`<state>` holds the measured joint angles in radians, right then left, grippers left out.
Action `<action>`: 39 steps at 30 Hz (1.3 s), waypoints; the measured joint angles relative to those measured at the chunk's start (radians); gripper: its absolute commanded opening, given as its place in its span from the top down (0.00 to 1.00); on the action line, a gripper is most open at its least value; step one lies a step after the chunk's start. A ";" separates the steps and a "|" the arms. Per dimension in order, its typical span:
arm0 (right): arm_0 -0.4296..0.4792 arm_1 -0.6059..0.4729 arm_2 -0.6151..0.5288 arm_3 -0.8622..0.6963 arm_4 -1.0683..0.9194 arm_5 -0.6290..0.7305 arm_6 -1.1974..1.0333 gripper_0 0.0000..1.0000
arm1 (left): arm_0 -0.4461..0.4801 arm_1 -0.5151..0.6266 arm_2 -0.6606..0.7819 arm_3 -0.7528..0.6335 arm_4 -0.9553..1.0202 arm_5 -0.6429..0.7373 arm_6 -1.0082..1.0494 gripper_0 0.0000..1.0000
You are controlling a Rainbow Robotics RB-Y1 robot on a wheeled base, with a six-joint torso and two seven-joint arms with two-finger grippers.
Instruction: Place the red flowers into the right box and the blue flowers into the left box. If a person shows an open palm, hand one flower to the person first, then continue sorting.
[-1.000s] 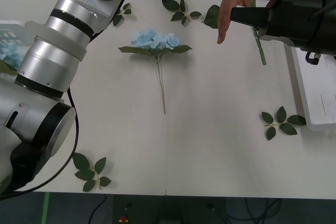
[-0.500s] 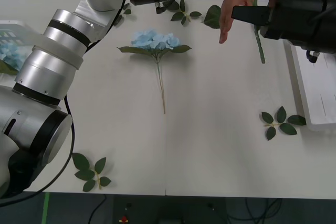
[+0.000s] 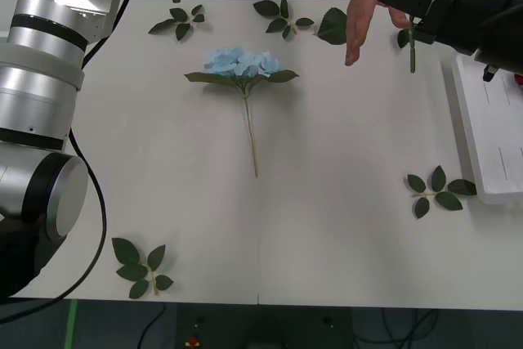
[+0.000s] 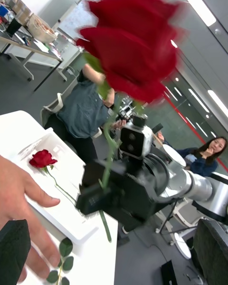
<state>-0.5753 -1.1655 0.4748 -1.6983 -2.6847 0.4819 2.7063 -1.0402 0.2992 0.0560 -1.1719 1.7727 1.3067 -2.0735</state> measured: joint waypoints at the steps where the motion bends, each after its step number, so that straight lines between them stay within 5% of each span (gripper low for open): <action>1: 0.004 0.000 -0.004 0.000 0.000 -0.022 0.000 1.00 | 0.000 0.002 0.009 0.000 -0.001 0.011 0.000 0.00; 15: 0.010 0.073 -0.007 -0.001 0.114 -0.368 0.000 1.00 | 0.003 0.004 0.020 -0.001 -0.002 0.016 0.000 0.00; 39: 0.001 0.100 -0.007 0.004 0.317 -0.423 0.000 1.00 | 0.003 0.004 0.020 -0.002 -0.002 0.017 0.000 0.00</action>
<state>-0.5740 -1.0658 0.4675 -1.6945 -2.3677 0.0584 2.7063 -1.0373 0.3029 0.0759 -1.1741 1.7702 1.3233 -2.0735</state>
